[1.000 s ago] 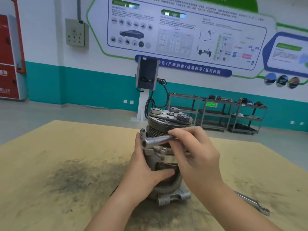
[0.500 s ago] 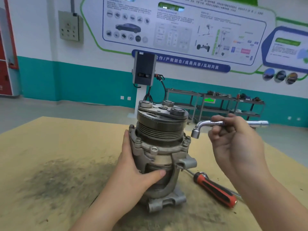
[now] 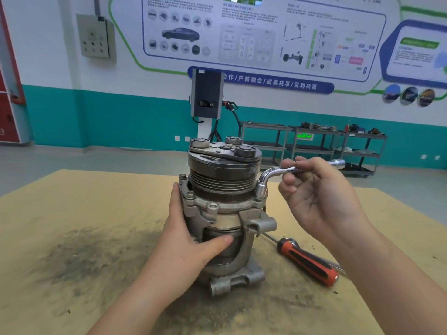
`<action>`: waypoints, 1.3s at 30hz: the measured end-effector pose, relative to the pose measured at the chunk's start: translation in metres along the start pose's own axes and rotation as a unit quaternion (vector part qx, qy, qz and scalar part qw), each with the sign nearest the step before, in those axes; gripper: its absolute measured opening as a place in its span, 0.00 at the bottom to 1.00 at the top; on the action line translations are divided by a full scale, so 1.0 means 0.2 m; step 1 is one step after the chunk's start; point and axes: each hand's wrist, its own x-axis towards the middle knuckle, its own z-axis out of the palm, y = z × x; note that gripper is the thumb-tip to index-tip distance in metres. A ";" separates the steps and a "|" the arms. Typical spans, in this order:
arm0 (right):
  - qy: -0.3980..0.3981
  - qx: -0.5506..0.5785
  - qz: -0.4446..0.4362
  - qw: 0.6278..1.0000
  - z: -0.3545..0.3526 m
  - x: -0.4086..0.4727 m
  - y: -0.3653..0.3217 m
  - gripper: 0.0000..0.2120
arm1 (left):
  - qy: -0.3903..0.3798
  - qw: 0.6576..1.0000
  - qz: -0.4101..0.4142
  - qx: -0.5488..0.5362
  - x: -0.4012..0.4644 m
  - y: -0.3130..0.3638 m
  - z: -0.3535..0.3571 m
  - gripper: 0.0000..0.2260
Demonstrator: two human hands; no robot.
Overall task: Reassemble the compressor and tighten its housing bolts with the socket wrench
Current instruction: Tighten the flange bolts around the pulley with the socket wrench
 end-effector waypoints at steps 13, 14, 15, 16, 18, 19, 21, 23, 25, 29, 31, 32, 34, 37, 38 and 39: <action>-0.034 -0.019 -0.079 0.996 0.00 -0.04 0.03 0.05 | -0.010 0.999 -0.016 0.051 -0.02 0.05 0.00 0.55; -0.035 -0.020 -0.112 0.993 0.00 -0.06 0.05 0.05 | -0.010 0.998 -0.017 0.054 -0.02 0.05 0.00 0.55; -0.037 -0.020 -0.136 0.990 0.00 -0.06 0.06 0.05 | -0.009 0.998 -0.017 0.057 -0.02 0.05 0.00 0.55; -0.039 -0.019 -0.148 0.988 0.00 -0.07 0.07 0.04 | -0.009 0.998 -0.017 0.058 -0.02 0.06 0.00 0.55; -0.036 -0.013 -0.157 0.987 -0.01 -0.07 0.08 0.04 | -0.007 0.998 -0.019 0.060 -0.03 0.06 0.00 0.55; -0.030 -0.010 -0.167 0.985 -0.01 -0.08 0.09 0.05 | -0.005 0.998 -0.019 0.062 -0.03 0.06 0.00 0.55; -0.021 -0.017 -0.226 0.974 -0.02 -0.10 0.13 0.07 | -0.004 0.998 -0.019 0.061 -0.03 0.06 0.00 0.54; -0.044 -0.075 -0.339 0.937 -0.04 -0.14 0.17 0.07 | -0.004 0.998 -0.019 0.061 -0.03 0.06 0.00 0.54; -0.103 -0.188 -0.443 0.870 -0.04 -0.16 0.20 0.07 | -0.004 0.998 -0.018 0.057 -0.02 0.05 0.00 0.55; -0.145 -0.402 -0.515 0.743 -0.03 -0.17 0.18 0.05 | -0.007 0.999 -0.016 0.038 -0.02 0.04 0.00 0.55; -0.162 -0.471 -0.524 0.691 -0.01 -0.17 0.16 0.07 | -0.008 0.999 -0.017 0.029 -0.02 0.04 0.00 0.56; -0.173 -0.490 -0.522 0.676 0.00 -0.18 0.15 0.05 | -0.007 0.999 -0.019 0.028 -0.02 0.04 0.00 0.57; -0.184 -0.489 -0.511 0.683 0.00 -0.17 0.11 0.03 | -0.003 0.999 -0.021 0.030 -0.02 0.04 0.01 0.56; -0.152 -0.377 -0.440 0.801 0.02 -0.17 0.04 0.04 | -0.002 0.999 -0.017 0.045 -0.02 0.04 0.00 0.55; -0.129 -0.316 -0.398 0.852 0.03 -0.16 0.01 0.03 | -0.002 0.999 -0.014 0.050 -0.02 0.04 0.00 0.55; -0.105 -0.257 -0.349 0.895 0.04 -0.15 -0.01 0.04 | -0.001 0.998 -0.012 0.054 -0.02 0.04 0.00 0.55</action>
